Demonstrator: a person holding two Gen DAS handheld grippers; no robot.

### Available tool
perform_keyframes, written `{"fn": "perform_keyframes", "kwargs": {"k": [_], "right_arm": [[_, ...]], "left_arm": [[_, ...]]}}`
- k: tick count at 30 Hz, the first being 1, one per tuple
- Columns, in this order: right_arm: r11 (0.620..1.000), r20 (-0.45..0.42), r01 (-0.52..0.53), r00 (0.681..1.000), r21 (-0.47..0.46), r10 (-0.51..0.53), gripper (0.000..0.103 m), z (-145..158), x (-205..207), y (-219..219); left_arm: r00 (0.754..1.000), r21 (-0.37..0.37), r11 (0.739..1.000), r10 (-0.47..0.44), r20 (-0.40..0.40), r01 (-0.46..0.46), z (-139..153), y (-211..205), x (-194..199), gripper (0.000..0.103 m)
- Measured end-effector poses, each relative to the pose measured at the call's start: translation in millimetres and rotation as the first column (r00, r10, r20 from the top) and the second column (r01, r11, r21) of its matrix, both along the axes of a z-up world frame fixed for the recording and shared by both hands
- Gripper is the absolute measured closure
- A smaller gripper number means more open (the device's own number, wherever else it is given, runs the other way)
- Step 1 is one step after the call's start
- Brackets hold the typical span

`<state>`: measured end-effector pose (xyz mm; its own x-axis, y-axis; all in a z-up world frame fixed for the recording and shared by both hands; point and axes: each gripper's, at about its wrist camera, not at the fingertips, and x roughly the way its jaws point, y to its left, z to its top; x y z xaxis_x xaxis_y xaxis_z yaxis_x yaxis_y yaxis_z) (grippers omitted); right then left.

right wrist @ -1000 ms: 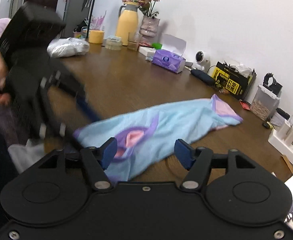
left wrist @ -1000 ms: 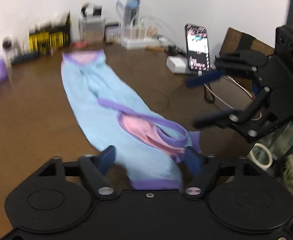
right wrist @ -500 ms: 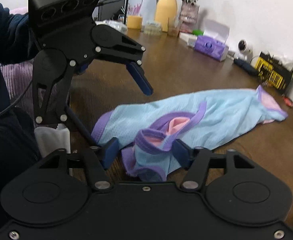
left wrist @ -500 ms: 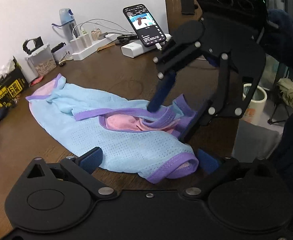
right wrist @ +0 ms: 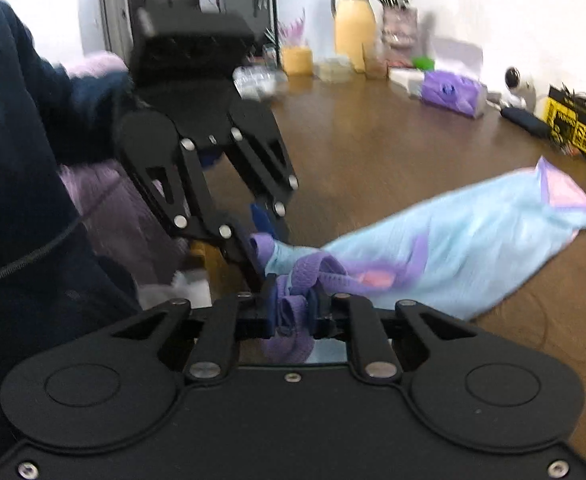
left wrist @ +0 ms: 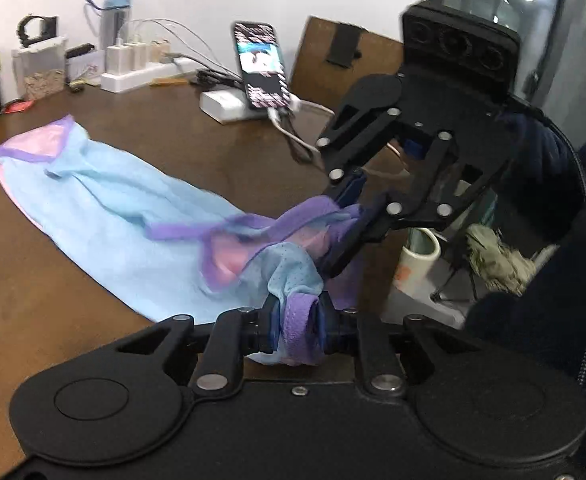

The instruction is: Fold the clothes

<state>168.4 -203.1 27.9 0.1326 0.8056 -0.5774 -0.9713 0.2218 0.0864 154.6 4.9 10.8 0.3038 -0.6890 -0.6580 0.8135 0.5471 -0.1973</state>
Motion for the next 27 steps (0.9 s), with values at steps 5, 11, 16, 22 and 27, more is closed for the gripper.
{"fn": "perform_keyframes", "kwargs": {"k": [5,11,16,22,27], "right_arm": [[0.998,0.051,0.048,0.998,-0.039,-0.046,0.086,9,56,10],[0.983,0.018,0.144,0.990,-0.110,-0.143,0.078,-7,132,23],[0.958,0.138,0.258,0.961,-0.127,-0.240,0.045,-29,145,31],[0.950,0.360,0.304,0.896,-0.067,-0.261,0.022,-18,121,32],[0.956,0.499,0.291,0.834,-0.035,-0.236,0.014,11,96,27]], "left_arm": [[0.996,0.003,0.997,0.071,0.054,-0.071,14,10,60,0.085],[0.993,0.005,0.993,0.120,0.001,-0.120,4,11,127,0.084],[0.982,-0.003,0.982,0.187,-0.009,-0.187,-13,12,151,0.074],[0.976,0.031,0.975,0.219,-0.003,-0.218,-23,13,157,0.055],[0.970,0.053,0.969,0.241,0.027,-0.242,-23,13,153,0.042]]}}
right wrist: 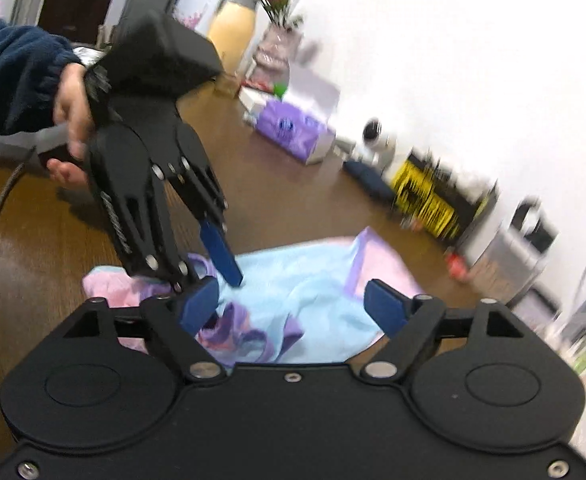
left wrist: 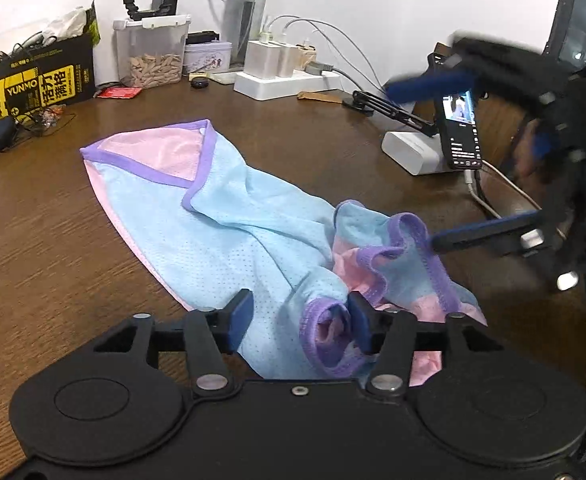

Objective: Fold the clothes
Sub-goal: 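Grasp the pink mesh part with the right gripper while the left gripper grasps nearby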

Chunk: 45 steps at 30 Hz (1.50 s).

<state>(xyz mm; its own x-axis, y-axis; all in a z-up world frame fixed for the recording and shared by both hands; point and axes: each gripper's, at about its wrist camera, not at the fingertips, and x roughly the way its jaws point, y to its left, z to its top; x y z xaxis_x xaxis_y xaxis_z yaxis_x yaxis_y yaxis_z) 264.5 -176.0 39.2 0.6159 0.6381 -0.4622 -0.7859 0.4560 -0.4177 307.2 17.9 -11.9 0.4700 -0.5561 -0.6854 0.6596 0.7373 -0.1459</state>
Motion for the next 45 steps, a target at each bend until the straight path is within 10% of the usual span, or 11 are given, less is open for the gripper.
{"fn": "perform_keyframes", "kwargs": {"k": [15,19,22,27,33,41,45], "right_arm": [[0.995,-0.182,-0.101,0.978,-0.012,0.097,0.016,-28,-41,-6],[0.998,-0.318,-0.062,0.946,0.025,0.066,0.056,-44,-21,0],[0.996,-0.422,-0.040,0.904,0.076,0.069,0.059,-48,-8,-4],[0.991,-0.532,-0.001,0.843,0.134,0.073,0.064,-50,7,-14],[0.984,-0.585,0.020,0.806,0.178,0.089,0.065,-51,15,-22],[0.982,-0.590,0.026,0.802,0.186,0.091,0.064,-46,14,-29],[0.990,-0.456,0.006,0.888,0.140,0.059,0.027,-37,-6,-30]], "left_arm": [[1.000,0.030,0.999,0.012,0.015,-0.012,-2,-6,1,0.034],[0.999,0.063,0.997,0.031,0.016,-0.032,2,-8,2,0.026],[0.995,0.106,0.994,0.023,0.093,-0.033,18,-7,-10,0.023],[0.929,0.145,0.983,-0.156,0.335,0.112,47,-7,-75,0.005],[0.837,0.354,0.901,-0.385,0.390,0.249,9,-43,-128,0.005],[0.938,0.254,0.932,-0.304,0.165,0.258,-1,-41,-84,0.062],[0.948,0.192,0.939,-0.307,0.089,0.286,0,-32,-69,0.065]]}}
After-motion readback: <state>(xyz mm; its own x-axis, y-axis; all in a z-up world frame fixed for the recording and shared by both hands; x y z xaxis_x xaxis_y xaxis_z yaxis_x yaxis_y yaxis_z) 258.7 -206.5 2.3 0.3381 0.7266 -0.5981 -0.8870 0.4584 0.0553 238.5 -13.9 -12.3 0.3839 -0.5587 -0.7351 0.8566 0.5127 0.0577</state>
